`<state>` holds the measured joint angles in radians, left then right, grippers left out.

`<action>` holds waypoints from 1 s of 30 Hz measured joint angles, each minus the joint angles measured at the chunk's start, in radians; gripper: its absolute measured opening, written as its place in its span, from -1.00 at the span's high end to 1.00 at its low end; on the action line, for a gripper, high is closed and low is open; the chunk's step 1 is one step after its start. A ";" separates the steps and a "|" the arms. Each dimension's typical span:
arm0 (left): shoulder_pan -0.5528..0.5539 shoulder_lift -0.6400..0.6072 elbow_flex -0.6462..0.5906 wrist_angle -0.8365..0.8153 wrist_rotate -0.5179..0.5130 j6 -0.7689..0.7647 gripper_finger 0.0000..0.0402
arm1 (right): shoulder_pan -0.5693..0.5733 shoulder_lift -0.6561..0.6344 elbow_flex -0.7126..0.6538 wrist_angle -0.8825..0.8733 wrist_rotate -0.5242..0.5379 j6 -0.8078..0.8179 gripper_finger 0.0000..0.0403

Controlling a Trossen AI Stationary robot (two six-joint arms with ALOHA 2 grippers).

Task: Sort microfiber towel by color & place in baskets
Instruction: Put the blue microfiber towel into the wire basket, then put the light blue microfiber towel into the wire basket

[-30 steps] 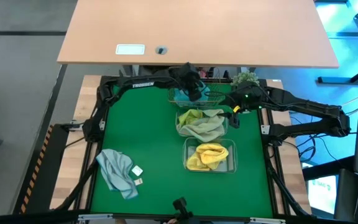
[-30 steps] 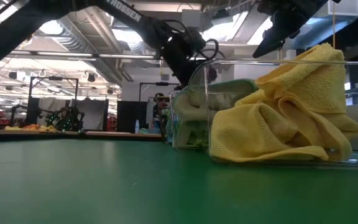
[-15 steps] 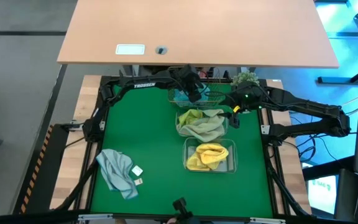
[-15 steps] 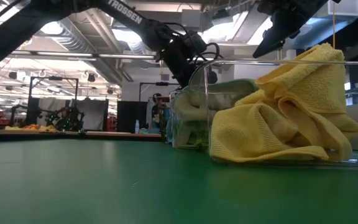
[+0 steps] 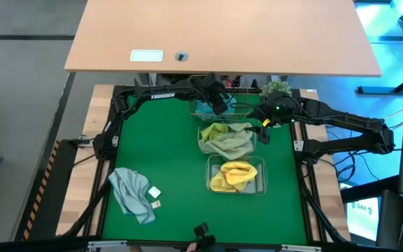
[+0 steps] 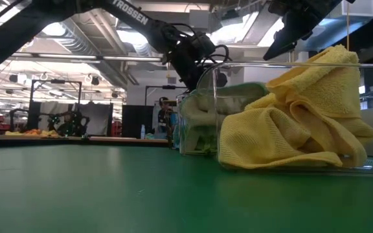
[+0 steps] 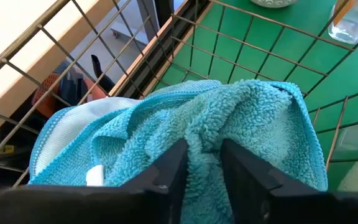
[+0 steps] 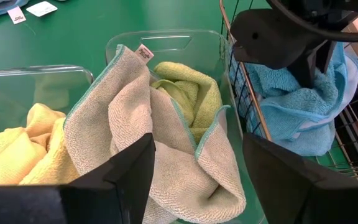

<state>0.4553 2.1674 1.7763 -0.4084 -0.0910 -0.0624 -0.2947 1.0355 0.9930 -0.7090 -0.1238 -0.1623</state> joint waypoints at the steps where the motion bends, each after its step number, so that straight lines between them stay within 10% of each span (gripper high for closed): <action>1: 0.000 0.000 0.000 0.000 0.000 -0.001 0.48 | 0.000 0.000 0.000 0.000 0.000 0.000 -0.20; 17: -0.014 -0.227 -0.001 -0.124 0.004 -0.011 0.11 | 0.000 0.000 0.000 -0.001 0.000 0.000 -0.20; 30: -0.187 -0.465 0.000 -0.769 0.014 -0.059 0.06 | 0.000 0.000 0.000 -0.002 0.000 0.000 -0.20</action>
<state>0.2680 1.7019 1.7763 -1.1772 -0.0766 -0.1215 -0.2943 1.0359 0.9928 -0.7110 -0.1242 -0.1626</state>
